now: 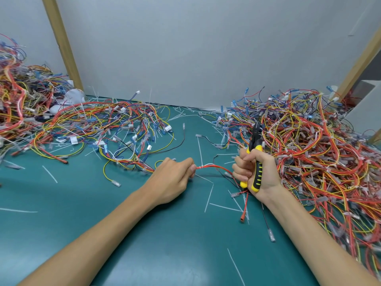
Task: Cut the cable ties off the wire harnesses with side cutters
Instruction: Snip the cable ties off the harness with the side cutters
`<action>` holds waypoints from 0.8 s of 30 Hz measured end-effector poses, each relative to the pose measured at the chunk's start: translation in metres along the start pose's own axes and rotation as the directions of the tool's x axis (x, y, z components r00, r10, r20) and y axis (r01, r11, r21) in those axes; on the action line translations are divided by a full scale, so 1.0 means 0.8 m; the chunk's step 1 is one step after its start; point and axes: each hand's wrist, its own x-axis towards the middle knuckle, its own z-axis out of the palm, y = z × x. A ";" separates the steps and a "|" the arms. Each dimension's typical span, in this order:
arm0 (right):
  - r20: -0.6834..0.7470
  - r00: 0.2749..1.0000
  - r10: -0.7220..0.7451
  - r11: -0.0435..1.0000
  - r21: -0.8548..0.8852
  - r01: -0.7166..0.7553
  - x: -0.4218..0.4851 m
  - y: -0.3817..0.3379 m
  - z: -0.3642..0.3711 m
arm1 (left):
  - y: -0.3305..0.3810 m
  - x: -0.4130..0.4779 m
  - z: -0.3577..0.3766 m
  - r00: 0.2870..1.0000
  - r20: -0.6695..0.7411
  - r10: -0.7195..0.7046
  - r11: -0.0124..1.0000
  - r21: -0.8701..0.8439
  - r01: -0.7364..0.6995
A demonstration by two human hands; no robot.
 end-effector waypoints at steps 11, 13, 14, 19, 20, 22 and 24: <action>-0.016 1.000 -0.006 1.000 -0.001 0.006 0.000 0.001 0.002 | 0.003 -0.001 -0.002 1.000 0.006 -0.002 1.000 0.006 0.001; -0.017 1.000 -0.003 1.000 0.007 0.003 0.000 0.001 0.001 | 0.003 -0.001 -0.003 1.000 0.004 0.007 1.000 0.009 -0.007; -0.016 1.000 -0.002 1.000 0.008 0.002 0.000 0.001 0.001 | 0.003 -0.001 -0.003 1.000 0.004 0.008 1.000 0.010 -0.008; -0.014 1.000 0.003 1.000 0.000 -0.003 -0.001 0.001 0.001 | 0.001 0.000 -0.001 1.000 0.015 0.001 1.000 0.019 -0.001; -0.016 1.000 0.004 1.000 0.004 -0.004 -0.001 0.001 0.001 | 0.002 0.000 -0.001 1.000 0.015 0.000 1.000 0.019 -0.001; -0.019 1.000 0.007 1.000 0.012 -0.006 0.000 0.001 0.002 | 0.001 0.000 -0.001 1.000 0.019 -0.001 1.000 0.023 0.000; -0.019 1.000 0.008 1.000 0.016 -0.007 -0.001 0.000 0.004 | 0.001 -0.001 -0.002 1.000 0.025 -0.001 1.000 0.011 0.001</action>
